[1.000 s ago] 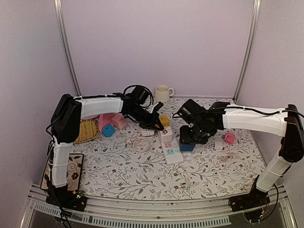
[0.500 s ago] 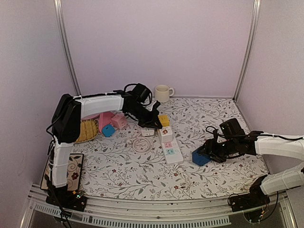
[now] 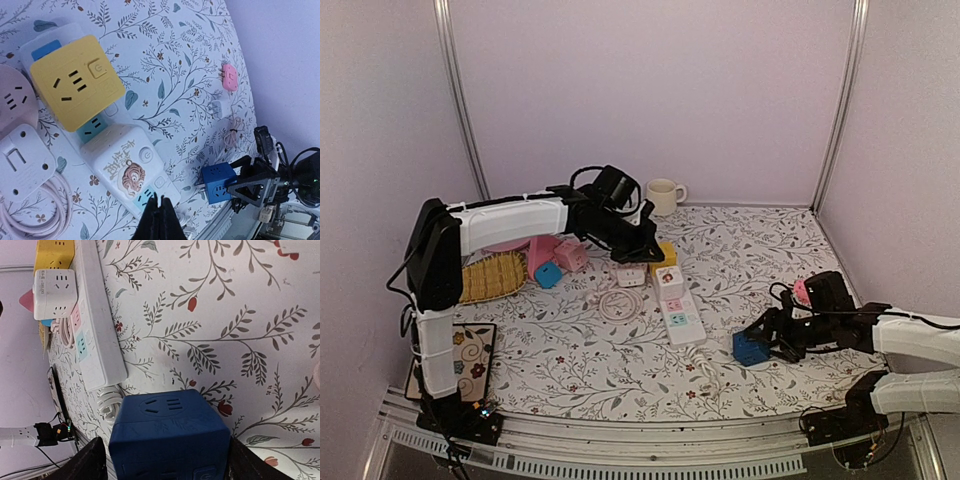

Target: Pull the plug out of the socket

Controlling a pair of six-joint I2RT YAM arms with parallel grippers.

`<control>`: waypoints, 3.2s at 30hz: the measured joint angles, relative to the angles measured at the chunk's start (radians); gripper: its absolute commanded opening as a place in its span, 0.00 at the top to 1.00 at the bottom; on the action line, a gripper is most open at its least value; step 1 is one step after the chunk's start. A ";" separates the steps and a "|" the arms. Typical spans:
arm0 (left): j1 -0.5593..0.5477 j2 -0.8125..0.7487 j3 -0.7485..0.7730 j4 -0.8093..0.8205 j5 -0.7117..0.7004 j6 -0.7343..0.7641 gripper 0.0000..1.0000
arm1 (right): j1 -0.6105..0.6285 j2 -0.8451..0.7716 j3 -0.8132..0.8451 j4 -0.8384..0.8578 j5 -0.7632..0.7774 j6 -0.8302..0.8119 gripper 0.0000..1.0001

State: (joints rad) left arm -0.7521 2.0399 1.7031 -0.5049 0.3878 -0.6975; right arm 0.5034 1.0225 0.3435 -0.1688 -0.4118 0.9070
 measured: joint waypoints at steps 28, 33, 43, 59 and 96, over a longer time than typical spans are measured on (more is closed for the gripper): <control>-0.001 -0.298 -0.393 0.134 -0.124 -0.087 0.96 | 0.119 0.404 0.673 -0.342 0.375 -0.265 0.06; 0.000 -0.404 -0.516 0.171 -0.169 -0.136 0.96 | 0.205 0.608 0.872 -0.357 0.415 -0.328 0.06; 0.000 -0.440 -0.565 0.188 -0.220 -0.172 0.95 | 0.346 0.904 1.208 -0.416 0.512 -0.431 0.06; 0.002 -0.504 -0.607 0.185 -0.239 -0.190 0.95 | 0.354 1.083 1.334 -0.497 0.619 -0.496 0.53; -0.074 0.033 -0.150 0.256 -0.010 -0.202 0.96 | 0.498 0.686 0.813 -0.408 0.602 -0.409 0.68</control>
State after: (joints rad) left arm -0.8265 2.0727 1.5528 -0.2493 0.3775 -0.8993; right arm 1.0016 1.7084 1.1561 -0.5770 0.1905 0.4976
